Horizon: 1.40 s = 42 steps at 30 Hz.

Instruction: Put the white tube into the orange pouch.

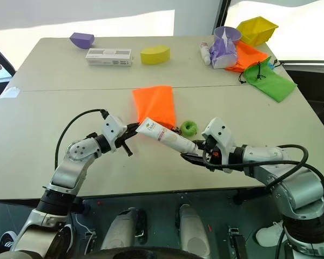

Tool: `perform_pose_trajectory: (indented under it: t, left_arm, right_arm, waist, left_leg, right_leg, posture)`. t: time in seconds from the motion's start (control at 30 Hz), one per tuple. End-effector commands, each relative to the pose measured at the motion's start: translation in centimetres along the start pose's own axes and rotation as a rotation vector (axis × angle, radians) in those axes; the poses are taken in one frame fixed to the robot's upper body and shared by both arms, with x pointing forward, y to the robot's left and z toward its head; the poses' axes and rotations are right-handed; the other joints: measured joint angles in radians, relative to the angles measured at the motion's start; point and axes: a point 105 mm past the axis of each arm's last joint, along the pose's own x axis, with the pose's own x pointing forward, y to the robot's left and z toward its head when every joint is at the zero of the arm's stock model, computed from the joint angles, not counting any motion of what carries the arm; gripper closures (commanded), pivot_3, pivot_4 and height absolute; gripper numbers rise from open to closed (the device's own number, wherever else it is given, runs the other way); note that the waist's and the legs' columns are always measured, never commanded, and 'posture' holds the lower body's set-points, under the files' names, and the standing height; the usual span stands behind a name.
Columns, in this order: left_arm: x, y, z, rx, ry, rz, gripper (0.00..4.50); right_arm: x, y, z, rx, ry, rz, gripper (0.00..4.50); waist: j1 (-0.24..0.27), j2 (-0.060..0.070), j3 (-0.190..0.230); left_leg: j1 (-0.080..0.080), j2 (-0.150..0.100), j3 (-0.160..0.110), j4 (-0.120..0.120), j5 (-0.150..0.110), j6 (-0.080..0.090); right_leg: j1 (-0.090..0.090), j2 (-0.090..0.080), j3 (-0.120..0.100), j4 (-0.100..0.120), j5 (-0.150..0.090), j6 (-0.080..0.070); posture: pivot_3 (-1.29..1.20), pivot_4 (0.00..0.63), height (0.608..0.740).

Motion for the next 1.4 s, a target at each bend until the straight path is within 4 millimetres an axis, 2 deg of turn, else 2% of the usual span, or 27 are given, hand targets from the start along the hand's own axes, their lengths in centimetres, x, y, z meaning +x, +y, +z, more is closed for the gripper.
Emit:
perform_pose_trajectory:
  t: [0.03, 0.17, 0.3, 0.5, 0.77, 0.93, 1.13, 1.27, 1.4]
  left_arm:
    - [-0.1, -0.1, 2.0, 0.023, -0.059, -0.012, 4.5]
    - [-0.4, -0.4, 2.2, 0.009, -0.062, -0.03, 4.5]
    - [-0.7, -0.8, 2.1, 0.01, -0.045, -0.053, 4.5]
    - [-1.2, -1.2, 1.4, 0.022, -0.007, -0.076, 4.5]
    - [-1.8, -2.5, 1.0, 0.024, 0.018, -0.153, 4.5]
    - [-1.8, -2.6, 1.1, 0.02, 0.012, -0.152, 4.5]
    - [-1.3, -2.7, 1.5, 0.015, -0.002, -0.143, 4.5]
    - [-1.1, -3.0, 1.6, 0.006, -0.007, -0.145, 4.5]
    - [-1.1, -3.2, 1.5, 0.002, -0.005, -0.15, 4.5]
  right_arm:
    - [1.2, 0.8, -0.9, -0.063, 0.041, -0.006, 2.69]
    - [2.1, 0.9, -1.6, -0.034, 0.046, -0.008, 2.69]
    - [3.0, -1.1, -1.4, -0.011, 0.027, -0.114, 2.69]
    - [2.9, -0.4, -0.7, -0.005, -0.005, -0.065, 2.69]
    - [3.9, -1.3, -0.2, 0.025, -0.039, -0.126, 2.69]
    - [4.4, -2.8, -0.4, 0.049, -0.043, -0.227, 2.69]
    - [6.1, -1.8, 0.5, 0.064, -0.074, -0.219, 2.69]
    - [7.1, -1.9, 0.3, 0.08, -0.056, -0.273, 2.69]
    - [7.6, -2.2, 1.0, 0.104, -0.082, -0.321, 2.69]
  waist:
    - [0.001, 0.0, 0.0]
    - [0.001, 0.0, 0.0]
    - [0.0, 0.0, 0.0]
    - [0.003, 0.0, 0.0]
    - [0.001, 0.0, 0.0]
    - [0.001, 0.0, 0.0]
    - [0.0, 0.0, 0.0]
    - [0.0, 0.0, 0.0]
    - [0.0, 0.0, 0.0]
  left_leg:
    - [0.0, 0.0, 0.0, 0.0, 0.0, 0.0]
    - [0.0, 0.0, 0.0, 0.0, 0.0, 0.0]
    - [0.0, 0.0, 0.0, 0.0, 0.0, 0.0]
    - [0.0, 0.0, 0.0, 0.0, 0.0, 0.0]
    - [0.0, 0.0, 0.0, 0.0, 0.0, 0.0]
    - [0.0, 0.0, 0.0, 0.0, 0.0, 0.0]
    - [0.0, 0.0, 0.0, 0.001, 0.0, 0.0]
    - [0.0, 0.0, 0.0, 0.001, 0.0, 0.0]
    - [0.0, 0.0, 0.0, 0.001, 0.0, 0.0]
  right_leg:
    - [0.0, 0.0, 0.0, 0.0, 0.0, 0.0]
    - [-0.001, 0.001, 0.0, 0.001, 0.0, 0.0]
    - [0.0, 0.001, 0.0, 0.001, 0.0, 0.0]
    - [-0.001, 0.001, 0.0, 0.001, 0.0, 0.0]
    - [0.0, 0.001, 0.0, 0.002, 0.0, 0.0]
    - [-0.001, 0.001, 0.0, 0.002, 0.0, 0.0]
    - [-0.001, 0.001, 0.0, 0.003, 0.0, 0.0]
    - [-0.001, 0.002, 0.0, 0.004, 0.0, 0.0]
    - [-0.001, 0.002, 0.0, 0.004, 0.0, 0.0]
  posture:
    - [0.0, 0.15, 0.74]
    - [0.0, 0.15, 0.74]
    - [0.0, 0.15, 0.74]
    - [0.0, 0.15, 0.74]
    - [0.0, 0.15, 0.74]
    - [0.0, 0.15, 0.74]
    - [0.0, 0.15, 0.74]
    - [0.0, 0.15, 0.74]
    - [0.0, 0.15, 0.74]
